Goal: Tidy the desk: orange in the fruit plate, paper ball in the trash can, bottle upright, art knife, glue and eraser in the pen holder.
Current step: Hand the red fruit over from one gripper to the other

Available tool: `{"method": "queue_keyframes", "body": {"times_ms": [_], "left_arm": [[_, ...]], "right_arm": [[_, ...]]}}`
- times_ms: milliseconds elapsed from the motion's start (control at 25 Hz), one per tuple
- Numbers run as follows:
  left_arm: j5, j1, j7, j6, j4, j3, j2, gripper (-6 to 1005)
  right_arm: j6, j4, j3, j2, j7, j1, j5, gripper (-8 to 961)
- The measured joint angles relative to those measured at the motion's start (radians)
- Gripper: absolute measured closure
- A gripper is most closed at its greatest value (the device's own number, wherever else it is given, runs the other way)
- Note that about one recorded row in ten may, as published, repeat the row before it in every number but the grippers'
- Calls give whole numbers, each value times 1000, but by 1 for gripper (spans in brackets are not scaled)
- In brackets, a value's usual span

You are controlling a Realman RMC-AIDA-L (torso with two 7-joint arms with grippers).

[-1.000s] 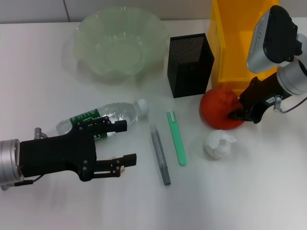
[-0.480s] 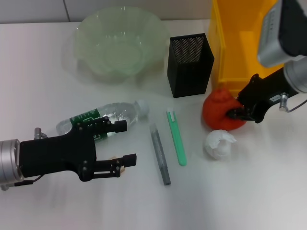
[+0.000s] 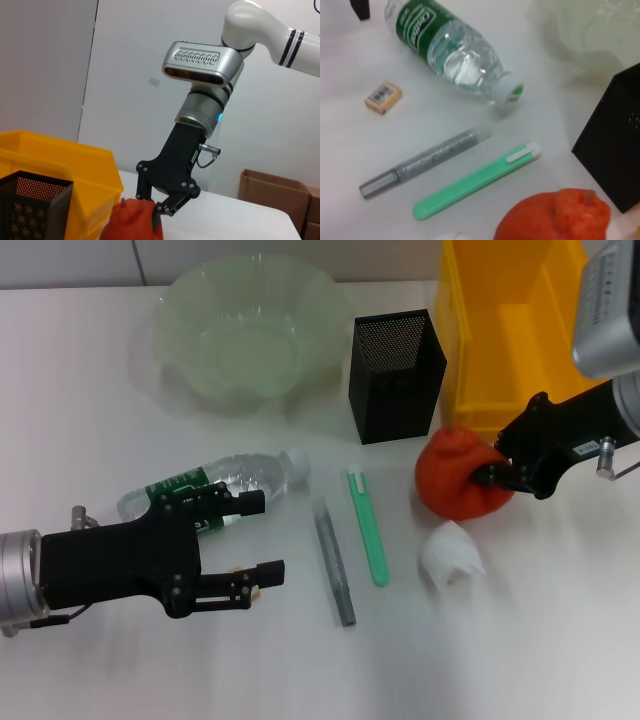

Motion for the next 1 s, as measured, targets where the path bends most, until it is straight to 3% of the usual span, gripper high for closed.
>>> {"method": "queue_keyframes", "body": {"times_ms": [400, 640, 840, 1000], "left_arm": [[0, -4, 4, 0, 0, -35, -14, 189], [-1, -10, 1, 0, -4, -71, -27, 189], [-2, -19, 0, -9, -8, -81, -38, 189], [-2, -20, 2, -10, -9, -90, -38, 189]], "right_arm": [[-46, -90, 40, -2, -124, -113, 284, 860], [-44, 36, 96, -4, -289, -171, 534, 861], [-44, 205, 125, -5, -419, -168, 641, 861], [-44, 254, 130, -5, -450, -162, 654, 861]]}}
